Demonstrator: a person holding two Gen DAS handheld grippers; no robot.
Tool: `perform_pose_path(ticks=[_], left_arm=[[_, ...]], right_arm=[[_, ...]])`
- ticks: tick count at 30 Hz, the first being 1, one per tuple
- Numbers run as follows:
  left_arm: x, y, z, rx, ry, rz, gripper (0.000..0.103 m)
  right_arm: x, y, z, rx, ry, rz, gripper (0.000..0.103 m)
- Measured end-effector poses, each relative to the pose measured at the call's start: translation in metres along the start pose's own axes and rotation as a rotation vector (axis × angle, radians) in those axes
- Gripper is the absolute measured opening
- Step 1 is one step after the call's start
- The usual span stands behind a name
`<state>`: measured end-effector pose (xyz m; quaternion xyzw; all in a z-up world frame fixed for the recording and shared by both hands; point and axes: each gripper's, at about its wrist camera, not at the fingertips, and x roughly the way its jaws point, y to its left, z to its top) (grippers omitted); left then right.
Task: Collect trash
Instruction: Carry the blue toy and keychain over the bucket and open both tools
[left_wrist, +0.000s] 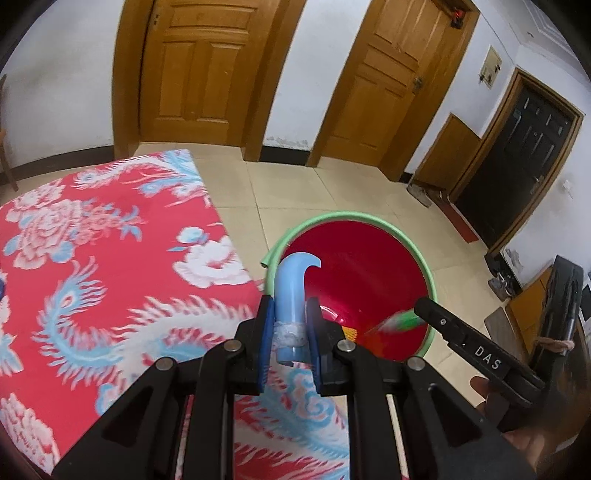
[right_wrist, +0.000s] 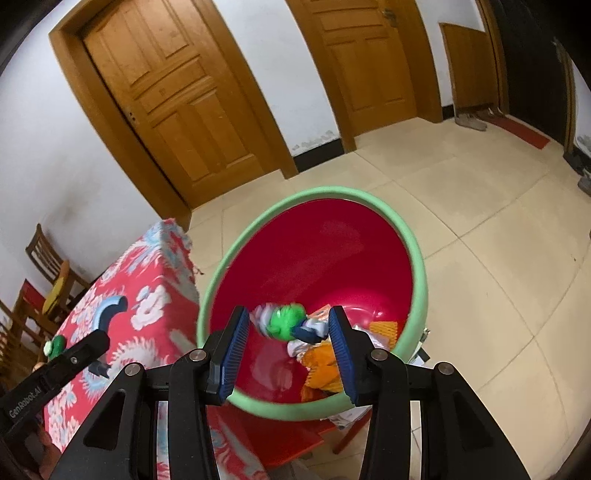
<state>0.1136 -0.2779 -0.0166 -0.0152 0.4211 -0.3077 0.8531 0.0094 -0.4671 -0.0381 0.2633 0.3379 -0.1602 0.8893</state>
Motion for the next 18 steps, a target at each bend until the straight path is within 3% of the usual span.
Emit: perform_pose_path(ticks=[18], left_arm=[[0.062, -0.031, -0.003, 0.091, 0.133, -0.039, 0.017]], right_arm=[[-0.017, -0.027, 0.007, 0.082, -0.05, 0.007, 0.046]])
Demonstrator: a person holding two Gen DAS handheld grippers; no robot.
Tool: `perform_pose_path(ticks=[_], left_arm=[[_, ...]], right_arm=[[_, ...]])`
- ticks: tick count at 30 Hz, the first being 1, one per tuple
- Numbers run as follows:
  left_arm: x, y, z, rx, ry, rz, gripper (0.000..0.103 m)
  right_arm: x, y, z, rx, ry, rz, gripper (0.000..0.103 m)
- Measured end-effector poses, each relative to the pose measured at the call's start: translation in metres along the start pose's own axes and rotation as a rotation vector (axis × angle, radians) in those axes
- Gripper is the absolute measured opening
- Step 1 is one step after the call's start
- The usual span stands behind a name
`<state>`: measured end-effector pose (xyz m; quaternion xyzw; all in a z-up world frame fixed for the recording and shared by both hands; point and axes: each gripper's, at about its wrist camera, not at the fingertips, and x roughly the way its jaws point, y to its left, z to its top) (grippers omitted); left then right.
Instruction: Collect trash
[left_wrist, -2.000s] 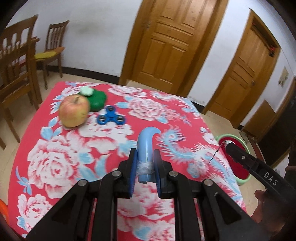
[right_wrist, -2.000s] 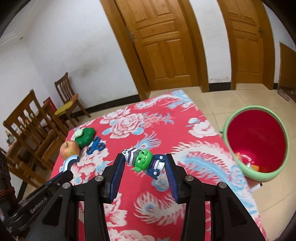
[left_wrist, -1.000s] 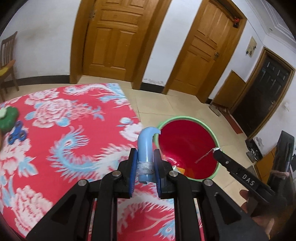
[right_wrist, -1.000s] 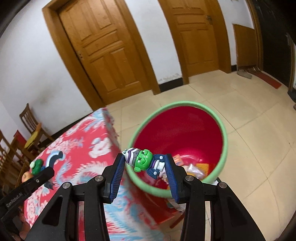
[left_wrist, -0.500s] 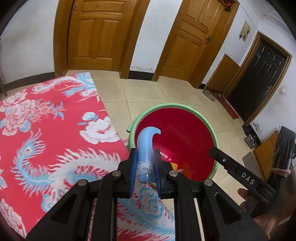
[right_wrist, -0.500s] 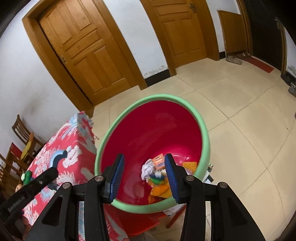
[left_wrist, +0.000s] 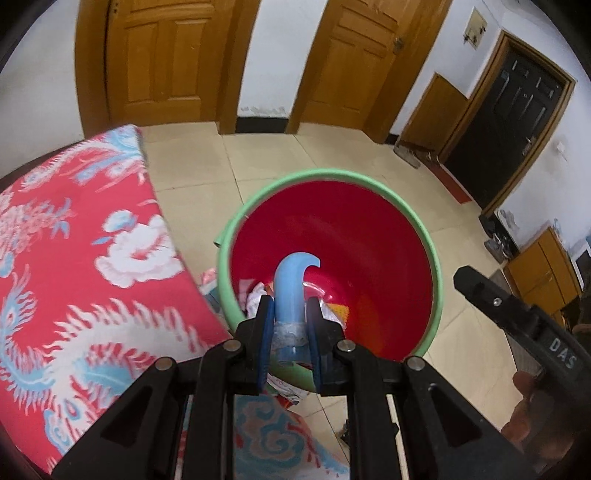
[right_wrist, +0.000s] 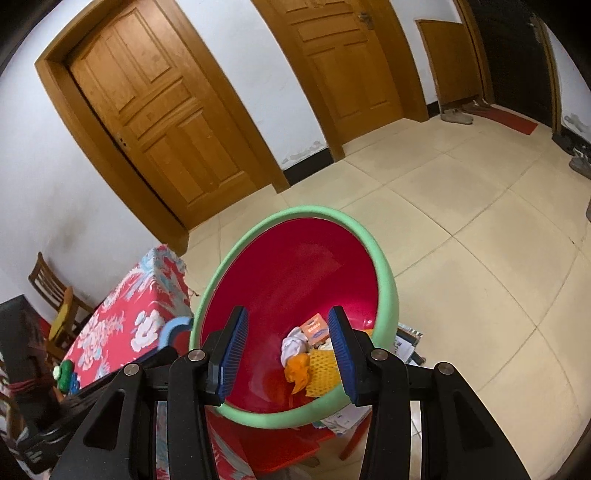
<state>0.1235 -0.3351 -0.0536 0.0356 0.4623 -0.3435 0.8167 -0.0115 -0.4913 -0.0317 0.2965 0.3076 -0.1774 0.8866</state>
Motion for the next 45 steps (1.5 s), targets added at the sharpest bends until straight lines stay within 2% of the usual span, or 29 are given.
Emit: perform_pose_path(ticks=[3, 4, 5, 10, 16, 19, 21, 25, 30, 38, 45], left_arm=[[0.006, -0.004, 0.0, 0.009, 0.026, -0.007, 0.017], [0.007, -0.005, -0.001, 0.012, 0.035, -0.008, 0.021], [0.008, -0.006, -0.001, 0.012, 0.039, -0.003, 0.029], [0.003, -0.007, -0.002, 0.01, 0.02, 0.023, 0.045], [-0.017, -0.001, -0.006, -0.022, -0.011, 0.027, 0.045], [-0.029, 0.008, -0.009, -0.046, -0.025, 0.041, 0.046], [-0.037, 0.012, -0.012, -0.06, -0.032, 0.062, 0.047], [-0.058, 0.027, -0.02, -0.098, -0.059, 0.107, 0.053], [-0.086, 0.05, -0.03, -0.144, -0.103, 0.168, 0.055], [-0.128, 0.081, -0.046, -0.191, -0.169, 0.245, 0.067], [-0.164, 0.106, -0.065, -0.242, -0.22, 0.317, 0.068]], right_arm=[[-0.001, -0.001, -0.001, 0.004, -0.006, -0.01, 0.046], [-0.001, -0.001, 0.0, 0.006, -0.008, -0.011, 0.046], [-0.001, -0.002, 0.0, 0.009, -0.008, -0.01, 0.046], [-0.004, -0.002, -0.001, 0.013, -0.01, -0.007, 0.046], [-0.01, 0.003, -0.002, -0.004, -0.013, -0.012, 0.047], [-0.014, 0.012, -0.004, -0.022, -0.008, -0.004, 0.056], [-0.017, 0.018, -0.007, -0.036, -0.012, 0.007, 0.058], [-0.023, 0.036, -0.015, -0.079, -0.015, 0.026, 0.07], [-0.028, 0.059, -0.028, -0.124, -0.008, 0.045, 0.071], [-0.041, 0.095, -0.05, -0.208, -0.007, 0.084, 0.073], [-0.051, 0.126, -0.067, -0.283, -0.012, 0.101, 0.073]])
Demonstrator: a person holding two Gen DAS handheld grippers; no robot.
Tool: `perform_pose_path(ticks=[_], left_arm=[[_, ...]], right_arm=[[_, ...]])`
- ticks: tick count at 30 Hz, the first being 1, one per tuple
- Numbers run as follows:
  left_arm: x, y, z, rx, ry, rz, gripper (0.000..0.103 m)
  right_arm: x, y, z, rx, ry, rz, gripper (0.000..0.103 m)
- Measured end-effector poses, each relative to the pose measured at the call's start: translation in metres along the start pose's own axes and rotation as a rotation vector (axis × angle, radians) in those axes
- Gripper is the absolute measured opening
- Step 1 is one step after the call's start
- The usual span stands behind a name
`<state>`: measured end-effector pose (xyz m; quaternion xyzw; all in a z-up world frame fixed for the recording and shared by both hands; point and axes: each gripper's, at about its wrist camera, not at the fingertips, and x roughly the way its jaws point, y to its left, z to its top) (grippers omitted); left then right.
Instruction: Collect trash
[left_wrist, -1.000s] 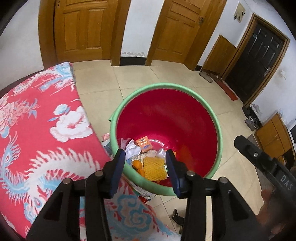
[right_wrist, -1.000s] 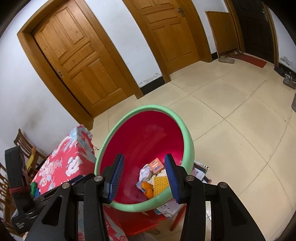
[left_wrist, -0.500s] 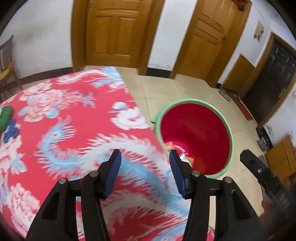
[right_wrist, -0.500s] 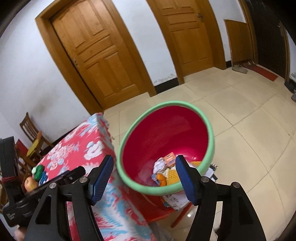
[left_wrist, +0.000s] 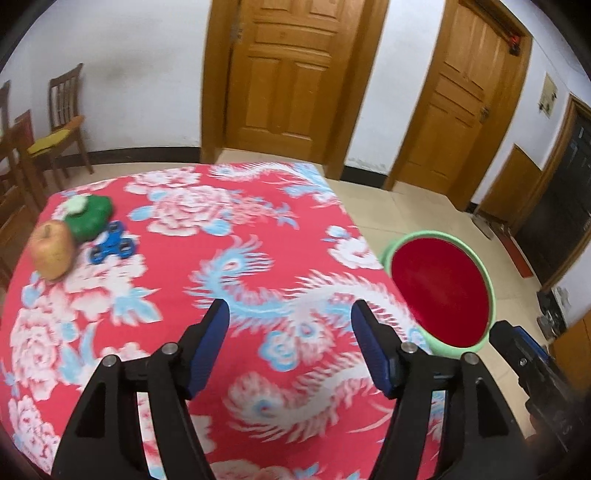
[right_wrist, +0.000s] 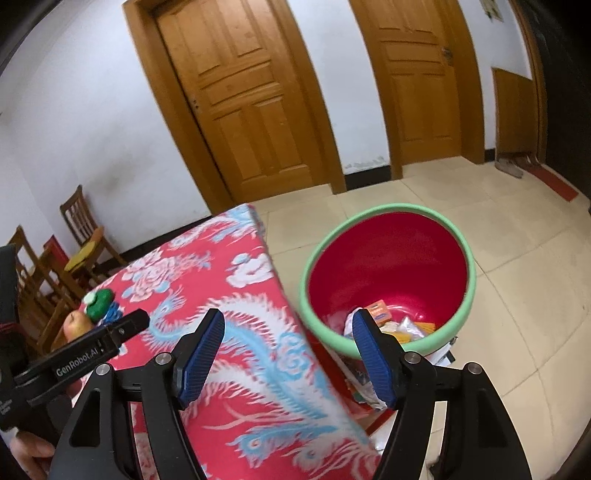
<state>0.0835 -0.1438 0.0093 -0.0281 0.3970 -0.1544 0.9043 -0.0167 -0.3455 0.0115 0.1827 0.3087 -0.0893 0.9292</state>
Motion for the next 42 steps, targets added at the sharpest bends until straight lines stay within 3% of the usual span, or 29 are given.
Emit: perform_pose_path(ticks=[18, 42], left_arm=[[-0.063, 0.055, -0.022, -0.057, -0.089, 0.106, 0.068], [-0.092, 0.078, -0.034, -0.087, -0.133, 0.197, 0.068]], right_arm=[[-0.03, 0.067, -0.026, -0.094, -0.04, 0.075, 0.074], [-0.04, 0.092, -0.043, -0.15, -0.025, 0.107, 0.074]])
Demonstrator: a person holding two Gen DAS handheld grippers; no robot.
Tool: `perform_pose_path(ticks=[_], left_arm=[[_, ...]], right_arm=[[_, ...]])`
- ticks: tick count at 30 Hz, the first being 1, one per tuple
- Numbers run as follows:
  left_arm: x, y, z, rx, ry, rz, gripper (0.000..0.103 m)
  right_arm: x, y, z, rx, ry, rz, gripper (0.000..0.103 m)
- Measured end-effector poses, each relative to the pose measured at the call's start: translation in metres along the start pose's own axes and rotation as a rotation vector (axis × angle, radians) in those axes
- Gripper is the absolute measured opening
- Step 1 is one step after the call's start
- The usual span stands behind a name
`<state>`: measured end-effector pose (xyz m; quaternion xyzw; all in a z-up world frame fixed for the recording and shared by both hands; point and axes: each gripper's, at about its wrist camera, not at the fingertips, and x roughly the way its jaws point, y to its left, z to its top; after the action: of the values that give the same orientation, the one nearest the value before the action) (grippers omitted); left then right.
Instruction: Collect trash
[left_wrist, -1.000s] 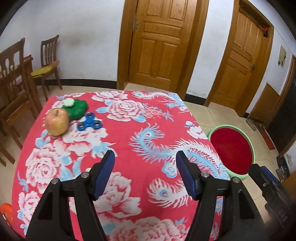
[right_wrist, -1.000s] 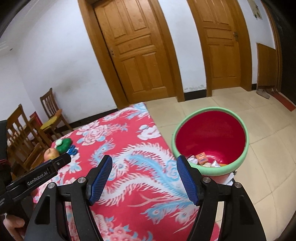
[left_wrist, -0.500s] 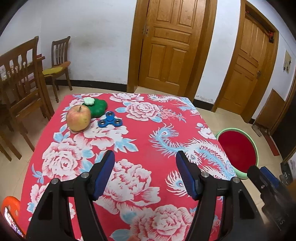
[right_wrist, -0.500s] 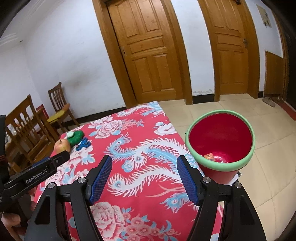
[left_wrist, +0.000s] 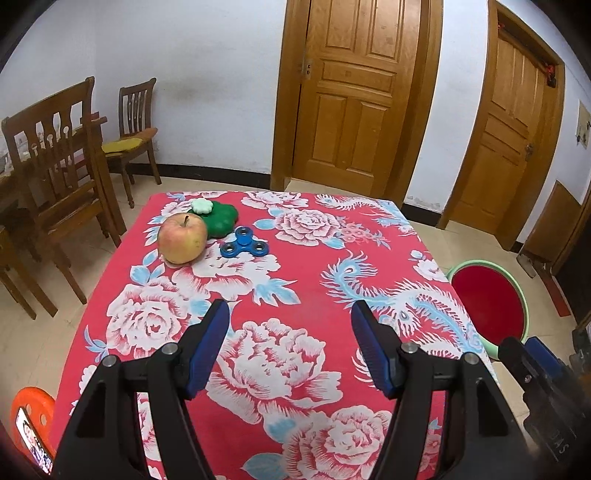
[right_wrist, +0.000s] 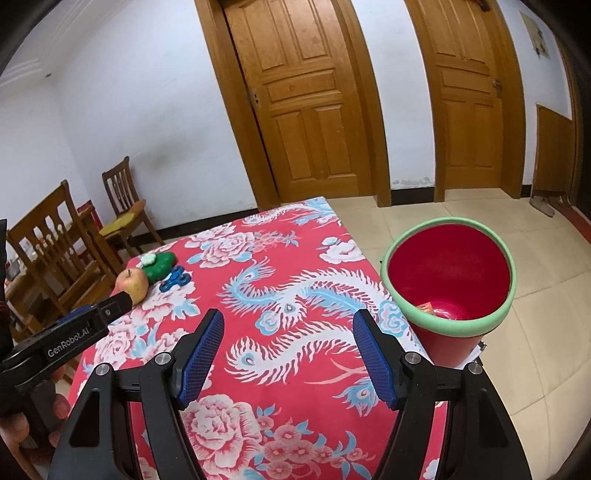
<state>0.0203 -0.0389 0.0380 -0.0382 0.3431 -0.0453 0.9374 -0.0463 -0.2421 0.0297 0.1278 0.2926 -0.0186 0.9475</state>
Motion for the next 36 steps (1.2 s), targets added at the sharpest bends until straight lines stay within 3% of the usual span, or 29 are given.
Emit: perform_pose_path(ticks=[36], left_arm=[[-0.0001, 0.0027, 0.0, -0.004, 0.001, 0.005, 0.068]], right_arm=[[-0.0003, 0.0047, -0.0017, -0.005, 0.009, 0.006, 0.074]])
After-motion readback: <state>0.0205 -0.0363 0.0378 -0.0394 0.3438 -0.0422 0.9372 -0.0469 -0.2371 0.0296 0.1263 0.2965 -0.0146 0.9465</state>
